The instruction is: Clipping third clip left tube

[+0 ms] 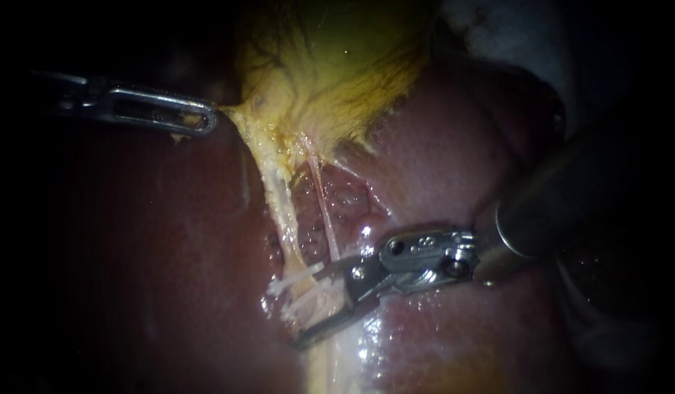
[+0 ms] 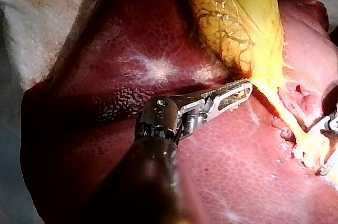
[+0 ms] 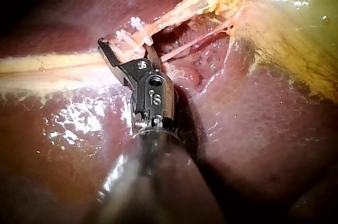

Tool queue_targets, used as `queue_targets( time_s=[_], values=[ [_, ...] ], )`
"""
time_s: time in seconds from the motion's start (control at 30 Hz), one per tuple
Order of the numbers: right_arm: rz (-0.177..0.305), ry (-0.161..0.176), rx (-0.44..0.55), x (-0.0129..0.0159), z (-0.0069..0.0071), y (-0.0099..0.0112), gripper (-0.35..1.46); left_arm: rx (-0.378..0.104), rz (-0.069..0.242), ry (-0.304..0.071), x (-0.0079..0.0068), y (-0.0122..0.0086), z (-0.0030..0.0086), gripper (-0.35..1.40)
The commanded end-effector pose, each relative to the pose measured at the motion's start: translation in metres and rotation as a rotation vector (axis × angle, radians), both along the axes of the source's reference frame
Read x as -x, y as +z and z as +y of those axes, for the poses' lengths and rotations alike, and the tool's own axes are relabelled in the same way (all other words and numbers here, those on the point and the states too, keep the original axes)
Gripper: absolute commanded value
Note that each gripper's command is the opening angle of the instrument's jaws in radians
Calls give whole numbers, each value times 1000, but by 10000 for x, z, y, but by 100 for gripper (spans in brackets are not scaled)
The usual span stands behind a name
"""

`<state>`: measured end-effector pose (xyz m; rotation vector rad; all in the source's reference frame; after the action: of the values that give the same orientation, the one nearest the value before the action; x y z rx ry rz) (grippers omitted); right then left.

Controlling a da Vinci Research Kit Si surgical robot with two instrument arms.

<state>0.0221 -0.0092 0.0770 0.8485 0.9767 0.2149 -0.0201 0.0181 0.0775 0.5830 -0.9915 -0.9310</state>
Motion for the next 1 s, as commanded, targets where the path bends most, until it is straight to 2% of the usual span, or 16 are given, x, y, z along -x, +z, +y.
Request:
queue_targets(
  time_s=[0.03, 0.17, 0.27, 0.4, 0.53, 0.73, 1.0],
  values=[
    [5, 3, -3, 0, 2, 0, 50, 0, 0, 0, 0, 0, 0, -35],
    [34, 20, -26, 3, 17, -6, 51, 0, 0, 0, 0, 0, 0, -35],
    [39, 21, -34, 7, 29, -9, 51, 0, 0, 0, 0, 0, 0, -35],
    [43, 18, -39, 17, 38, -5, 52, 0, 0, 0, 0, 0, 0, -35],
    [49, 30, -42, 23, 48, -2, 52, 0, 0, 0, 0, 0, 0, -35],
    [81, 83, -110, 24, 65, -5, 53, 0, 0, 0, 0, 0, 0, -35],
    [106, 161, -257, 9, 73, 4, 53, 0, 0, 0, 0, 0, 0, -35]
  ],
)
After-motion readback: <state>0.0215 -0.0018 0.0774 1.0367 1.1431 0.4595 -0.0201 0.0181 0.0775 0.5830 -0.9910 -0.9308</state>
